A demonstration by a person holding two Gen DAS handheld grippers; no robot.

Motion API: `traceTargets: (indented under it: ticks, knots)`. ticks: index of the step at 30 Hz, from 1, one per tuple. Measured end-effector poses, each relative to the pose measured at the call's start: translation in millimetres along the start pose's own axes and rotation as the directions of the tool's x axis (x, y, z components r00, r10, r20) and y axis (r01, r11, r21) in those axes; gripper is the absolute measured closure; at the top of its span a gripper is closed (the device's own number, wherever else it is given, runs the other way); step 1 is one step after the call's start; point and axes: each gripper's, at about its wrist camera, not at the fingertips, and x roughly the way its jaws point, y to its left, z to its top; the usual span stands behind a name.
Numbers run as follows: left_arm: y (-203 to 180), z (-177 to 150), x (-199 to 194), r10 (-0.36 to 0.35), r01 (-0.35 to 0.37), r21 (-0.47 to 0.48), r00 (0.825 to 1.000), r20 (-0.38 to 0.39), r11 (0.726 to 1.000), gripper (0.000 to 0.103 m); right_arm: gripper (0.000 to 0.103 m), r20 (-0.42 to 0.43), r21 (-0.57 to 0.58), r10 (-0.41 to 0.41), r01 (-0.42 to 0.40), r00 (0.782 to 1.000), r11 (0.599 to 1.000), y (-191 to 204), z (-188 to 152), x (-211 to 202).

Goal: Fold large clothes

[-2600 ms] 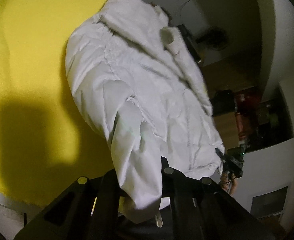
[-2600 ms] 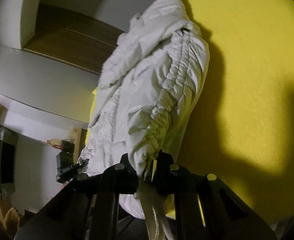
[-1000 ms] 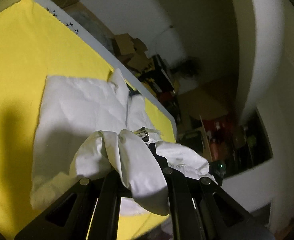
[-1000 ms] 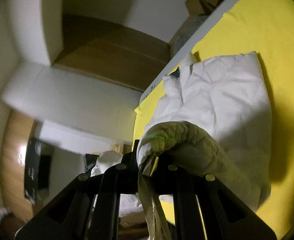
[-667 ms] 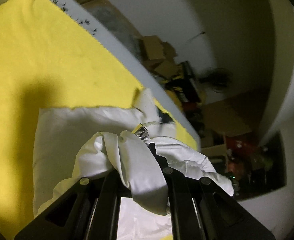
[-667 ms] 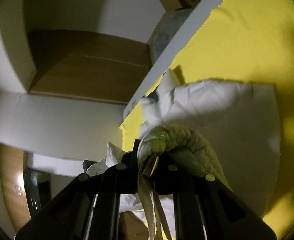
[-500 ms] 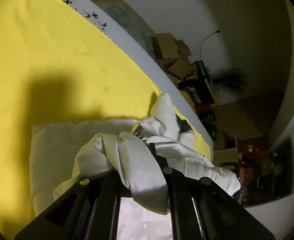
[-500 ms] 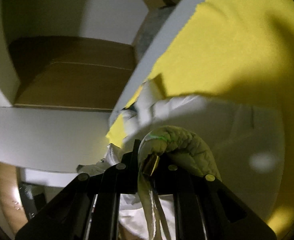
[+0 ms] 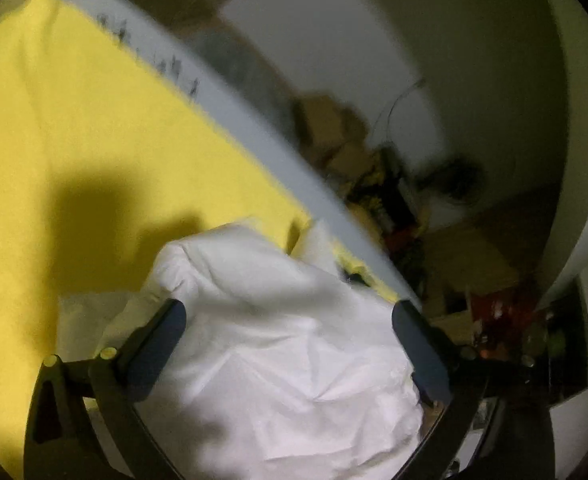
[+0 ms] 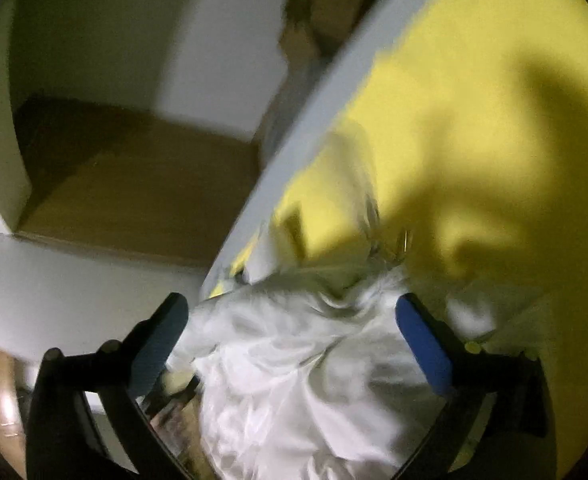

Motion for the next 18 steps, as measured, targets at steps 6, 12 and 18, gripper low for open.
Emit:
traceTargets:
  ticks: [6, 12, 18]
  knots:
    - [-60.8, -33.2, -62.2, 0.188, -0.253, 0.188, 0.934, 0.305, 0.949, 0.000, 0.000, 0.232, -0.132, -0.032, 0.064, 0.972, 0.989, 59.2, -37.7, -75.8]
    - [-127.8, -153.6, -29.1, 0.349, -0.550, 0.345, 0.794, 0.497, 0.760, 0.000, 0.000, 0.396, -0.527, -0.194, 0.396, 0.897, 0.752, 170.3, -161.1, -45.3]
    - [-109.0, -183.8, 48.8, 0.478, -0.654, 0.307, 0.733, 0.484, 0.692, 0.000, 0.083, 0.376, -0.646, -0.302, 0.482, 0.876, 0.593, 199.7, -222.4, 50.1]
